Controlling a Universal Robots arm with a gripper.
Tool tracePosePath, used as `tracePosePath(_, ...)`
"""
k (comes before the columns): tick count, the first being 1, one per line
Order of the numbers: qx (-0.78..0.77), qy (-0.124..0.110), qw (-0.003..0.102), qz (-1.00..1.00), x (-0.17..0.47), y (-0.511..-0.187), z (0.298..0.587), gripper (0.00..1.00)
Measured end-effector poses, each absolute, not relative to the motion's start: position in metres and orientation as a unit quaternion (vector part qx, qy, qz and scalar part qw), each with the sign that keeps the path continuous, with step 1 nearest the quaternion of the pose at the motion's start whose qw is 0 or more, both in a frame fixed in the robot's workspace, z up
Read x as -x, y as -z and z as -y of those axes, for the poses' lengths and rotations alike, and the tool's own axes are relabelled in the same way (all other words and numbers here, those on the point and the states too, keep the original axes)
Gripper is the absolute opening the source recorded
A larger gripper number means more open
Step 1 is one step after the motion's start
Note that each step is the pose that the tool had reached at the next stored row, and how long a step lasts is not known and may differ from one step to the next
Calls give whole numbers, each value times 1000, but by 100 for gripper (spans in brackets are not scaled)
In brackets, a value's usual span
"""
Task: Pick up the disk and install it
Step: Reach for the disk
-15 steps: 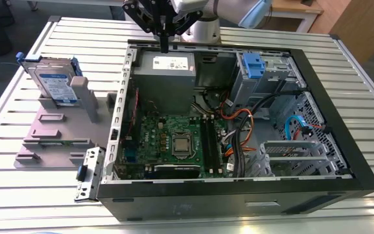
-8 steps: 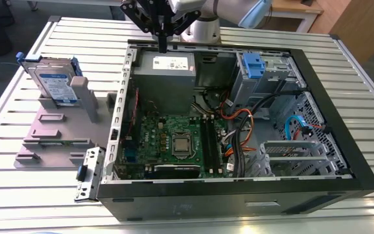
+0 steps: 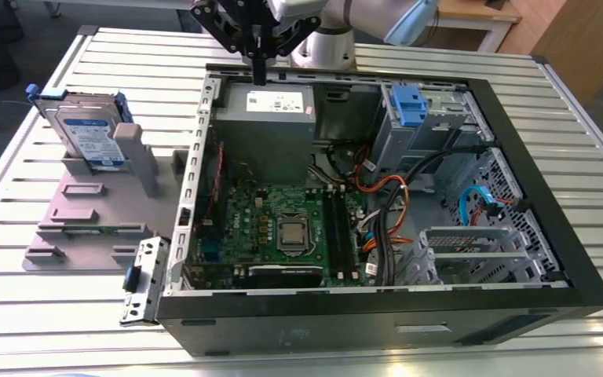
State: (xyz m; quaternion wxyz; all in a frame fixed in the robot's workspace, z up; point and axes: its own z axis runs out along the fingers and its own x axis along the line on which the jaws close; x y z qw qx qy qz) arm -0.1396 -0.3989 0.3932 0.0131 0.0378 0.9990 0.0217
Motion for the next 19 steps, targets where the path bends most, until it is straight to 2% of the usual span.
tracePosePath(19,-38,-22,13,-999,145,-393,399,11)
